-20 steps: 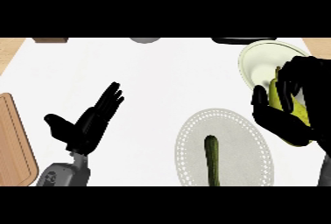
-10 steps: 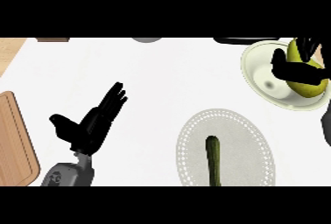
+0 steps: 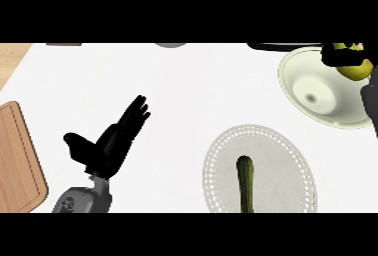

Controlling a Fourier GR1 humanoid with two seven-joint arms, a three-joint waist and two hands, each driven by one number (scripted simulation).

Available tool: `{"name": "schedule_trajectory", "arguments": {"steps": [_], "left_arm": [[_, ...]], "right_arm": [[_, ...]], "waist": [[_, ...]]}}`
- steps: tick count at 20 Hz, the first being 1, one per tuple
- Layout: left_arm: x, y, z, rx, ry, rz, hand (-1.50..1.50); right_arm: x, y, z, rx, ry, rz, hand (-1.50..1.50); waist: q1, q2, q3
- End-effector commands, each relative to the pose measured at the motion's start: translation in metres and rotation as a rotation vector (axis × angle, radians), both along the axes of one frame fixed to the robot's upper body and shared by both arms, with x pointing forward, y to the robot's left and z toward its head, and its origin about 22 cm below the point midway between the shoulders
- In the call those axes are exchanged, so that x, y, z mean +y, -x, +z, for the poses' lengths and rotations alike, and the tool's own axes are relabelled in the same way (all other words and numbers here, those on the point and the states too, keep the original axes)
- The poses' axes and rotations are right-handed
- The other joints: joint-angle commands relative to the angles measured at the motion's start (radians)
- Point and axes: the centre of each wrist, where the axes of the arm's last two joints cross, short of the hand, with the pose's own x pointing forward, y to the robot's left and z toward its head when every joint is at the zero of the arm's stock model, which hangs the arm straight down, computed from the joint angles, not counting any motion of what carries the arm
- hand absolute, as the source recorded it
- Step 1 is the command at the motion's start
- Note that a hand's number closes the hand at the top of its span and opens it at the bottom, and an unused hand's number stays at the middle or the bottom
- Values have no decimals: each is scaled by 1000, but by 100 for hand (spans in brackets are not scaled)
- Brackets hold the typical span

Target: Pick the pear from the placemat and place it in the bowl

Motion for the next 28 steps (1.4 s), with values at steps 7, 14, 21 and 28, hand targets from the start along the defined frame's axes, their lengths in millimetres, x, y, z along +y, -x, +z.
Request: {"name": "schedule_trajectory", "arguments": {"steps": [7, 14, 21, 28], "left_arm": [[24, -3, 5, -11, -15, -31, 0], [11, -14, 4, -1, -3, -25, 0], [16, -1, 0, 2, 15, 26, 0], [28, 14, -4, 24, 0, 64, 0]], "right_arm": [[-44, -38, -62, 231, -68, -207, -150], [-41, -44, -86, 110, -286, -70, -150], [-59, -33, -74, -364, -665, 19, -150], [-71, -6, -65, -516, -830, 273, -150]], "waist": [[29, 11, 1], [16, 13, 2], [-18, -4, 3], [-57, -27, -1]]}}
